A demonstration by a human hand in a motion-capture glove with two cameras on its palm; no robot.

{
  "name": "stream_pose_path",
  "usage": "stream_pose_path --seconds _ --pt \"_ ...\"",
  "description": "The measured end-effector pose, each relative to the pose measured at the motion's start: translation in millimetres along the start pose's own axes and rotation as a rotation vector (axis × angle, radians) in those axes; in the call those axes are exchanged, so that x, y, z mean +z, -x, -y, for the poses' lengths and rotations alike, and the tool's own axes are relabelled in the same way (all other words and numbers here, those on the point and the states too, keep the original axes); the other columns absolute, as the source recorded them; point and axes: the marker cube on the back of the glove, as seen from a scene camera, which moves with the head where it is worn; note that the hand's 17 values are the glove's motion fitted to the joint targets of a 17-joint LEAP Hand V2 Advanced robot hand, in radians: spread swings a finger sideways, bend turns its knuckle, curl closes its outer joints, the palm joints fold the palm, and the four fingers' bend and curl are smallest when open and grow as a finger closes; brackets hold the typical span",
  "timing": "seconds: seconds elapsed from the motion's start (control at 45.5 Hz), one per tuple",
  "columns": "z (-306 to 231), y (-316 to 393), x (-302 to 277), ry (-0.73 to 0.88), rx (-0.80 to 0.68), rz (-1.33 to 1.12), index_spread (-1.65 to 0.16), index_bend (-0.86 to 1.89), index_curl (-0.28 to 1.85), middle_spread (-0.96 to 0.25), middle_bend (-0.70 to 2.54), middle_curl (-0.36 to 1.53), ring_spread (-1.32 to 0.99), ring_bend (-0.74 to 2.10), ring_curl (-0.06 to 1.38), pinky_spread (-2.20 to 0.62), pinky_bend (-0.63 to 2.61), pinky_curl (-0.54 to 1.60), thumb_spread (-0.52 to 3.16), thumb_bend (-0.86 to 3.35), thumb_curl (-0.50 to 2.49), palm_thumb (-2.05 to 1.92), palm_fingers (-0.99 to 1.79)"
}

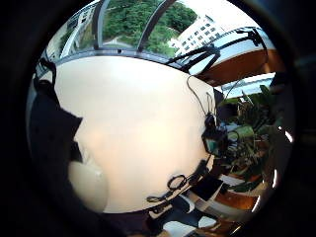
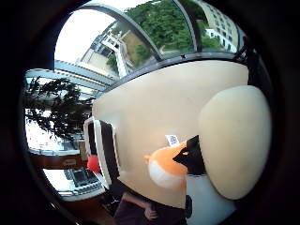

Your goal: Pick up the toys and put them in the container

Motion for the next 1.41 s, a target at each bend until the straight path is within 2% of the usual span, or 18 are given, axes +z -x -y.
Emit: stream_pose_path --seconds 0.22,0.352,0.439,0.527,0.681,0.791,0.857,0.901,0.945,0.989,1.011,1.033,1.099,1.186,1.208,1.296,1.362,1.406 --pt "-12 112 -121 -0.136 -0.156 0.047 -0.43 0.55 0.55 -0.27 1.01 0.66 -0.35 1.30 0.64 -0.32 1.20 0.47 0.80 0.12 0.75 0.60 1.04" --pt "-24 203 -148 -0.153 -0.336 0.069 -0.45 0.61 0.64 -0.28 1.06 0.72 -0.36 1.32 0.66 -0.33 1.24 0.50 0.73 0.10 0.79 0.61 0.99" --pt "-33 270 -143 -0.139 -0.481 0.082 -0.46 0.64 0.70 -0.28 1.09 0.75 -0.37 1.35 0.67 -0.33 1.26 0.52 0.69 0.09 0.82 0.62 0.96" --pt "-34 324 -122 -0.138 -0.490 -0.007 -0.47 0.66 0.76 -0.28 1.11 0.78 -0.37 1.37 0.68 -0.33 1.28 0.53 0.66 0.08 0.85 0.62 0.93" --pt "-36 416 -67 -0.099 -0.334 -0.106 -0.49 0.68 0.85 -0.29 1.14 0.83 -0.37 1.40 0.69 -0.33 1.31 0.56 0.61 0.07 0.89 0.64 0.89" --pt "-52 466 -32 -0.035 -0.401 -0.075 -0.50 0.68 0.91 -0.29 1.15 0.86 -0.37 1.43 0.70 -0.33 1.34 0.58 0.59 0.07 0.92 0.65 0.84" --pt "-67 496 -10 0.080 -0.490 -0.023 -0.50 0.67 0.94 -0.29 1.14 0.87 -0.37 1.44 0.71 -0.33 1.34 0.58 0.58 0.06 0.94 0.64 0.78" --pt "-71 502 5 0.182 -0.478 -0.083 -0.50 0.62 0.96 -0.30 1.09 0.86 -0.36 1.44 0.71 -0.33 1.36 0.59 0.58 0.06 0.95 0.65 0.68" --pt "-73 503 15 0.283 -0.496 -0.108 -0.47 0.49 0.95 -0.32 0.98 0.84 -0.36 1.45 0.71 -0.32 1.38 0.59 0.62 0.03 0.94 0.63 0.44" --pt "-78 503 19 0.349 -0.575 -0.064 -0.41 0.31 0.90 -0.29 0.73 0.77 -0.33 1.38 0.71 -0.28 1.38 0.61 0.83 -0.09 0.85 0.38 -0.15" --pt "-79 503 19 0.362 -0.610 -0.034 -0.38 0.21 0.86 -0.22 0.57 0.72 -0.26 1.24 0.68 -0.22 1.41 0.63 0.87 -0.15 0.79 0.25 -0.53" --pt "-80 502 19 0.363 -0.622 -0.015 -0.37 0.13 0.82 -0.18 0.48 0.68 -0.22 1.13 0.66 -0.19 1.42 0.61 0.90 -0.15 0.76 0.19 -0.65" --pt "-73 486 15 0.331 -0.524 -0.072 -0.34 0.03 0.68 -0.08 0.31 0.60 -0.15 0.85 0.56 -0.11 1.36 0.53 0.97 -0.13 0.68 0.04 -0.67" --pt "-60 449 0 0.272 -0.341 -0.221 -0.30 0.03 0.57 -0.03 0.18 0.53 -0.07 0.65 0.46 -0.04 1.25 0.48 1.04 -0.07 0.61 -0.04 -0.56" --pt "-59 441 -6 0.262 -0.329 -0.224 -0.29 0.03 0.55 -0.02 0.16 0.52 -0.06 0.61 0.44 -0.03 1.22 0.47 1.06 -0.07 0.60 -0.04 -0.53" --pt "-65 407 -33 0.274 -0.465 -0.098 -0.27 0.02 0.47 0.01 0.12 0.47 -0.02 0.51 0.39 0.01 1.15 0.44 1.10 -0.06 0.54 -0.06 -0.46" --pt "-60 363 -48 0.237 -0.382 -0.191 -0.26 0.03 0.43 0.02 0.11 0.44 0.00 0.46 0.37 0.03 1.10 0.41 1.13 -0.05 0.51 -0.06 -0.41" --pt "-59 338 -57 0.220 -0.386 -0.221 -0.25 0.03 0.40 0.02 0.12 0.43 0.02 0.44 0.36 0.04 1.08 0.40 1.14 -0.05 0.48 -0.06 -0.39"
